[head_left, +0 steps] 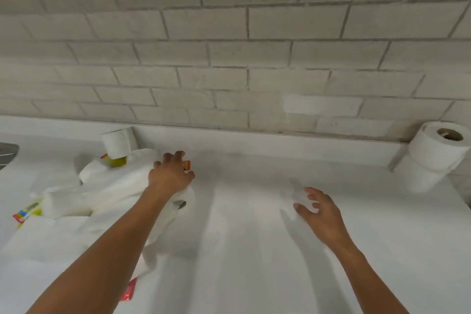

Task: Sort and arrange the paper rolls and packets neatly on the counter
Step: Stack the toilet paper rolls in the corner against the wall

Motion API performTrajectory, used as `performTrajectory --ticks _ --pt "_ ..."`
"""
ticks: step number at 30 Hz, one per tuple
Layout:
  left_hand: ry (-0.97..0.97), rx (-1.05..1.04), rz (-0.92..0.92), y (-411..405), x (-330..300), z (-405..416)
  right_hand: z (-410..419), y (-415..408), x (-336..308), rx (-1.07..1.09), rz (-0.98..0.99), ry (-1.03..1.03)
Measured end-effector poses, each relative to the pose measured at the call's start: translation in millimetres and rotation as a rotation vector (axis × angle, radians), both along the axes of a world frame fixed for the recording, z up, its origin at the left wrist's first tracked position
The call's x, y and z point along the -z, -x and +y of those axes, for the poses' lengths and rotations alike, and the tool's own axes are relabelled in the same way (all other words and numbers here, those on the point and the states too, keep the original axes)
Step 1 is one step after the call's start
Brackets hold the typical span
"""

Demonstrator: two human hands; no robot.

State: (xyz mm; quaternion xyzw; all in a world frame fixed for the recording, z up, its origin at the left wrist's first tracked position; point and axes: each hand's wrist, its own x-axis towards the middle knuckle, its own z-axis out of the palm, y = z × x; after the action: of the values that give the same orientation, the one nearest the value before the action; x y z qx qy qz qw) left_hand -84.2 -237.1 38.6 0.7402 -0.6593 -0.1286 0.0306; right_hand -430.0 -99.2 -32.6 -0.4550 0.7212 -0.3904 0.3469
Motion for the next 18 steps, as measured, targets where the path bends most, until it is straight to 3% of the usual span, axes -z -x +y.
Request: performTrajectory --ticks 8,18 --pt "-0.125 0.069 -0.245 -14 16 -14 -20 -74 -6 -0.079 -0.052 0.003" --pt "-0.196 0.121 -0.079 -11 37 -25 -28 -115 -3 -0.054 -0.123 -0.029"
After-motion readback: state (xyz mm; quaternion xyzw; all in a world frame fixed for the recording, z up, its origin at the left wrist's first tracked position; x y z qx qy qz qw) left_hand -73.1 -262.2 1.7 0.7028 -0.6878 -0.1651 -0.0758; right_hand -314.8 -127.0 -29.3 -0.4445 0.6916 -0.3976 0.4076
